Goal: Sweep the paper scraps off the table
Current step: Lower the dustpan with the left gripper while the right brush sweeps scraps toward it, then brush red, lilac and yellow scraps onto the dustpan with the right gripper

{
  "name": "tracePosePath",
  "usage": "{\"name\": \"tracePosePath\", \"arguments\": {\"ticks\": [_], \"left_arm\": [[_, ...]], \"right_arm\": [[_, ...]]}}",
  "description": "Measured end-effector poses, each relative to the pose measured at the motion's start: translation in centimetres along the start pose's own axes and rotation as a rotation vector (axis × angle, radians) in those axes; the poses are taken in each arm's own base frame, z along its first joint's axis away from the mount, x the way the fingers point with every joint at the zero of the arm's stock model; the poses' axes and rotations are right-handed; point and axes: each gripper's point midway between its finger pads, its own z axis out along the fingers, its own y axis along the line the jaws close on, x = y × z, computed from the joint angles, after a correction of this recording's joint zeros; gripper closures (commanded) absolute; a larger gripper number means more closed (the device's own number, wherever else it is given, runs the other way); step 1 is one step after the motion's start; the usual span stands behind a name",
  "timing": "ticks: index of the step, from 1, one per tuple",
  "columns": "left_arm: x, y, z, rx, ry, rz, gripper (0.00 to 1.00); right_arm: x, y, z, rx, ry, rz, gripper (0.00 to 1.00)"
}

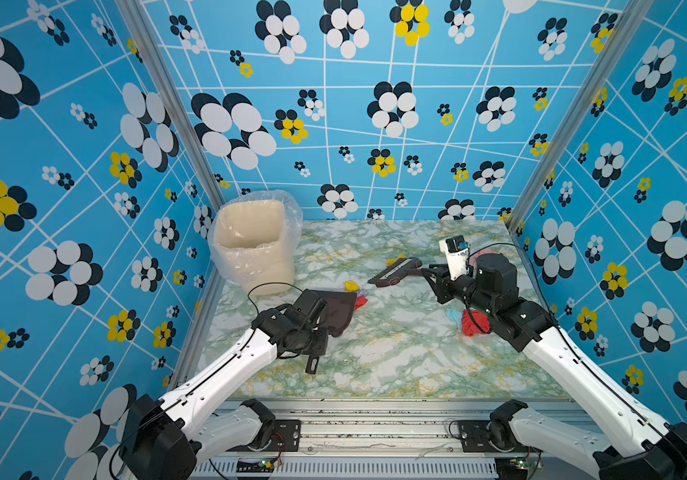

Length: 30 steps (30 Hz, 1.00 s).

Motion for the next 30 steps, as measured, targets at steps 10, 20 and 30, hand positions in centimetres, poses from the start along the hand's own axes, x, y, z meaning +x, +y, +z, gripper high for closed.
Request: {"name": "tracePosePath", "arguments": {"ticks": [10,20,30], "left_arm": [[3.2,-1.4,2.5,-0.035,0.17,0.049,1.0],[5.3,-0.8,3.8,-0.115,0.288,0.072,1.0],[5.1,-1.9,5.6,-0.156,0.337,0.118,1.0]], "right_arm": [[0.2,-1.0,1.6,0.044,-0.005,0.005,1.0],[1.4,-1.5,5.1,0.049,0.022,0.006,1.0],[2.0,-1.5,8.7,0.056,0.007,0.005,1.0]]}}
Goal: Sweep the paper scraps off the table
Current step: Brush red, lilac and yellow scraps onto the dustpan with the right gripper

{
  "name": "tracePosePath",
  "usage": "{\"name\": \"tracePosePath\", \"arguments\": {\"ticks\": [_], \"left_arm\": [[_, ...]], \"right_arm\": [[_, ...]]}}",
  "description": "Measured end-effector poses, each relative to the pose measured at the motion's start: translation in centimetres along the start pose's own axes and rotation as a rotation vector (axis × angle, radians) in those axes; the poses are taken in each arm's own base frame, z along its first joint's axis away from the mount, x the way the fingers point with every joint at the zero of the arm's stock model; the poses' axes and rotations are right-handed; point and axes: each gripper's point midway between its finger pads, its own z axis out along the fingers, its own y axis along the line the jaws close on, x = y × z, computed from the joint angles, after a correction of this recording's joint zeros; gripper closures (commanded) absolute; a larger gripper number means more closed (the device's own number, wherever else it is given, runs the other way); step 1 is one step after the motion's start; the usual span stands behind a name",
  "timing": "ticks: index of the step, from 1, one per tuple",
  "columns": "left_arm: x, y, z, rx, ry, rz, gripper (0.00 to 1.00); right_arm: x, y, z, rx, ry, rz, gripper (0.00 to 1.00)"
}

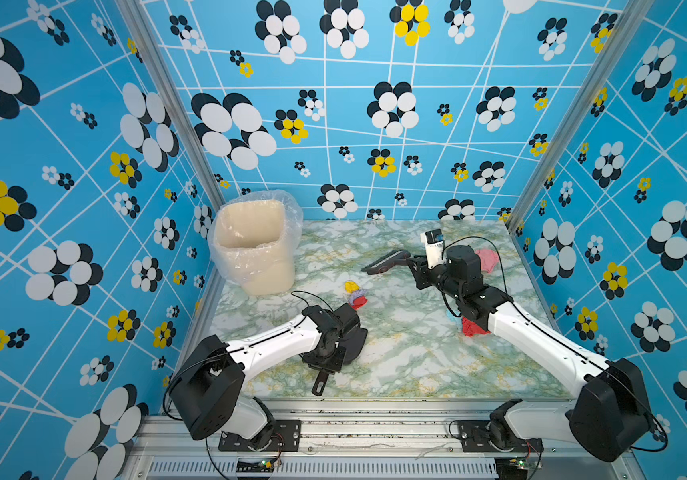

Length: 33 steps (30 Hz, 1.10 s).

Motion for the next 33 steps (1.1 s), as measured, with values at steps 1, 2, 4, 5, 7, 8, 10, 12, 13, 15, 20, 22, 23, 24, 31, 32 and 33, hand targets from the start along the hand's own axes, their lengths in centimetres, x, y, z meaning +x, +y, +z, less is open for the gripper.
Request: {"name": "tracePosePath", "arguments": {"ticks": [1,2,4,5,7,8,10,12,13,15,20,22,23,24,31,32,33], "left_arm": [[-0.4,-0.3,0.1,-0.001,-0.001,0.005,1.0],[-0.7,-0.6,0.1,0.0,-0.004,0.008,1.0],[-1.3,-1.0,0.3,-0.002,-0.009,0.017,1.0],[-1.5,-1.2,0.4,-0.004,-0.011,0.022,1.0],[-1.7,-1.4,0.5,-0.005,-0.015,0.029,1.0],[-1.8,-1.5,0.5,-0.004,-0.017,0.03,1.0],[-1.9,-1.5,0.6,-0.003,-0.022,0.03,1.0],[-2.0,-1.5,0.6,-0.004,-0.024,0.031,1.0],[-2.0,-1.5,0.6,-0.004,-0.024,0.031,1.0],[-2.0,-1.5,0.6,-0.004,-0.024,0.034,1.0],[-2.1,-1.6,0.6,0.001,-0.032,0.034,1.0],[-2.4,-1.7,0.6,0.006,-0.041,0.035,1.0],[-2.4,-1.8,0.6,0.008,-0.044,0.039,1.0],[-2.5,-1.8,0.7,0.008,-0.045,0.042,1.0],[-2.5,-1.8,1.1,0.003,-0.038,0.05,1.0],[-2.6,-1.8,1.1,0.004,-0.039,0.05,1.0],[-2.6,-1.9,1.1,0.004,-0.04,0.05,1.0]], "right_arm": [[0.4,0.4,0.3,-0.003,0.011,-0.014,1.0],[0.8,0.9,0.5,-0.005,0.021,-0.035,1.0],[1.5,1.9,0.8,-0.013,0.04,-0.066,1.0],[1.8,2.5,0.8,-0.021,0.048,-0.082,1.0],[2.0,3.2,0.7,-0.03,0.055,-0.106,1.0],[2.1,3.4,0.7,-0.03,0.057,-0.116,1.0],[2.6,3.7,0.7,-0.026,0.065,-0.13,1.0],[3.8,3.8,0.4,-0.023,0.088,-0.141,1.0],[4.3,3.8,0.3,-0.023,0.098,-0.144,1.0],[5.9,4.0,-0.1,-0.026,0.133,-0.152,1.0],[8.2,4.9,-1.6,-0.05,0.17,-0.173,1.0],[8.5,5.4,-2.3,-0.063,0.167,-0.177,1.0],[8.6,5.6,-2.8,-0.072,0.166,-0.179,1.0],[8.8,5.8,-3.2,-0.079,0.166,-0.179,1.0],[9.0,6.3,-6.6,-0.129,0.16,-0.161,1.0],[8.6,6.3,-7.1,-0.134,0.149,-0.157,1.0],[8.2,6.3,-7.6,-0.138,0.135,-0.153,1.0]]}}
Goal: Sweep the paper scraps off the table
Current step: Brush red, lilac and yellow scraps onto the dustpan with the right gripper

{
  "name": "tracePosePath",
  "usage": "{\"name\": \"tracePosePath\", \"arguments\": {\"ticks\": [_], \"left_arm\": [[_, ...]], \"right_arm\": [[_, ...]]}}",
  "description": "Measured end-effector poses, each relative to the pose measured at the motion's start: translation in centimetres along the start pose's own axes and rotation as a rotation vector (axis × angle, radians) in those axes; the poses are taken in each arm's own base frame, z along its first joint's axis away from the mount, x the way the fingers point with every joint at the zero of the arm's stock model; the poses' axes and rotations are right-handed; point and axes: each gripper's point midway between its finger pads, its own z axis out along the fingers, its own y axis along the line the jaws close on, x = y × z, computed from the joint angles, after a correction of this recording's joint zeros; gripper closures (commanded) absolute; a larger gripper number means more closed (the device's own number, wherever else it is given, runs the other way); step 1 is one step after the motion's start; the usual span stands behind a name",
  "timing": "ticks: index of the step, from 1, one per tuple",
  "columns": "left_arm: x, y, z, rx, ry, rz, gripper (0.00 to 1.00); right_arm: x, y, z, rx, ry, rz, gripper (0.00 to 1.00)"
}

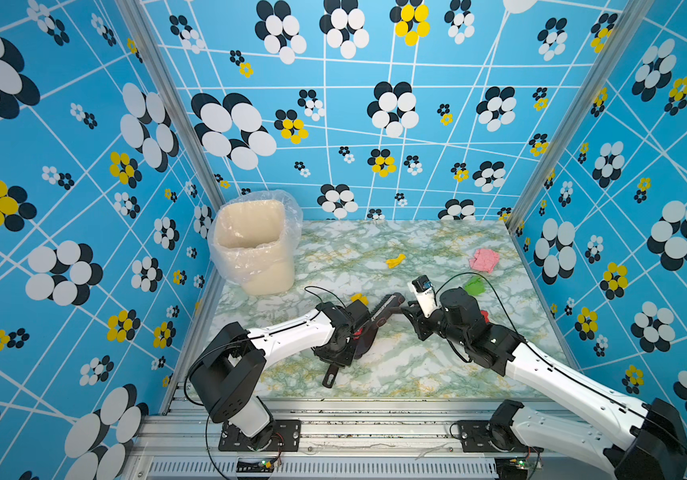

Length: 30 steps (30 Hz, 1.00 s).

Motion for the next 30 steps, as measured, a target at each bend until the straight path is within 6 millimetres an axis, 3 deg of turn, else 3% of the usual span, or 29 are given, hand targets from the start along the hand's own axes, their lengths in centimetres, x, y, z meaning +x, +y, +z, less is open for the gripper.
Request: {"name": "tracePosePath", "arguments": {"ticks": [5,9,14,21,26,30], "left_arm": [[-0.1,-0.1,0.0,0.003,-0.005,0.003,1.0],[-0.1,-0.1,0.0,0.002,-0.004,0.003,1.0],[-0.1,-0.1,0.1,0.003,-0.002,0.003,1.0],[-0.2,-0.2,0.3,0.004,-0.002,0.003,1.0],[-0.2,-0.2,0.3,0.003,-0.003,0.003,1.0],[-0.2,-0.2,0.3,0.002,-0.004,0.003,1.0]], "right_arm": [[-1.8,-0.4,-1.9,0.02,-0.076,0.007,1.0],[-2.5,-1.7,-1.4,0.098,-0.103,0.016,1.0],[-4.1,-3.0,0.8,0.175,-0.138,0.059,1.0],[-5.9,-3.2,5.2,0.196,-0.148,0.103,1.0],[-4.5,-3.1,7.5,0.196,-0.096,0.102,1.0],[-3.3,-2.8,7.8,0.182,-0.043,0.091,1.0]]}}
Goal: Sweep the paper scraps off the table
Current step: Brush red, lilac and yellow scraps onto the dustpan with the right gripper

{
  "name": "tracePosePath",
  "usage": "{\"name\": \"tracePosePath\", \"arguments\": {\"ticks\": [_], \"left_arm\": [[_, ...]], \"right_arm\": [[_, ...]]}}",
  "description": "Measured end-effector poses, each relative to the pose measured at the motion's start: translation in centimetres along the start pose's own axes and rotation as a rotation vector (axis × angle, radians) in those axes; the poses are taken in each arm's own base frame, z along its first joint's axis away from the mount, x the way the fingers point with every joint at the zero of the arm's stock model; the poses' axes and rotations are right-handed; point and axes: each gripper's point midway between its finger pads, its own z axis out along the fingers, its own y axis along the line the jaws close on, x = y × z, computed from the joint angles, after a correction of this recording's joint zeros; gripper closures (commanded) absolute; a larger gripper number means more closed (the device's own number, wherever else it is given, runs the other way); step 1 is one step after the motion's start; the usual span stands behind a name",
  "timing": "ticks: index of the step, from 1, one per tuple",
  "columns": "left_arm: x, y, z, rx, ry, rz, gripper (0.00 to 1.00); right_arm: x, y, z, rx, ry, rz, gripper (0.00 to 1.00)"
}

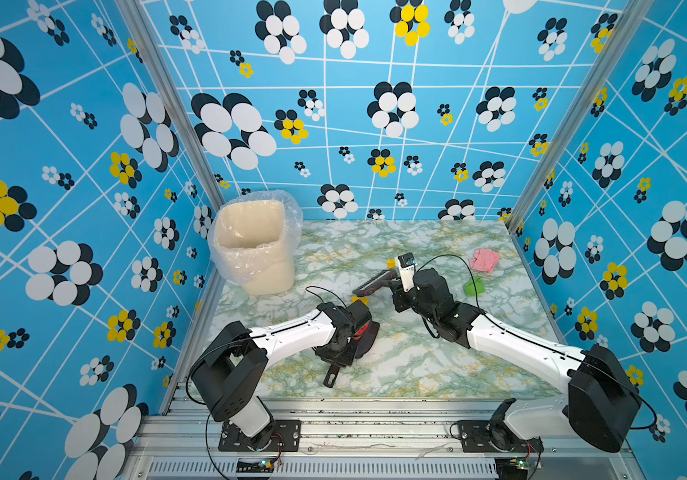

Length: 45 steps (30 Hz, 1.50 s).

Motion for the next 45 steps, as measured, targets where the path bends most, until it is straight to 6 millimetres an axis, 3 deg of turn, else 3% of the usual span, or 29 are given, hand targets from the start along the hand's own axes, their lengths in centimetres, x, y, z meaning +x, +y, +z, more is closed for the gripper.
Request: {"name": "tracePosePath", "arguments": {"ticks": [4,14,20,25,30,35,40,45], "left_arm": [[0.0,0.0,0.0,0.0,0.001,-0.002,1.0],[-0.3,-0.1,-0.3,0.002,-0.01,-0.001,1.0],[-0.5,-0.2,-0.4,0.004,-0.014,-0.002,1.0],[-0.6,-0.2,-0.5,0.0,-0.019,0.001,1.0],[-0.5,-0.6,-0.9,-0.002,-0.017,0.023,1.0],[0.3,-0.8,-1.0,-0.014,0.006,0.048,1.0],[0.7,-1.0,-1.0,-0.021,0.013,0.061,1.0],[0.7,-1.0,-1.0,-0.025,0.012,0.063,1.0]], "right_arm": [[1.1,0.6,-0.6,-0.043,0.058,-0.01,1.0],[1.0,2.2,-4.8,-0.178,0.098,0.023,1.0],[2.4,3.1,-6.5,-0.242,0.201,0.066,1.0],[1.6,2.9,-7.3,-0.235,0.201,0.109,1.0],[-0.1,1.6,-8.5,-0.177,0.128,0.121,1.0],[-2.0,-1.2,-8.8,-0.053,0.04,0.131,1.0],[-1.7,-3.9,-7.9,0.075,0.044,0.115,1.0],[0.0,-4.7,-6.5,0.127,0.09,0.077,1.0]]}}
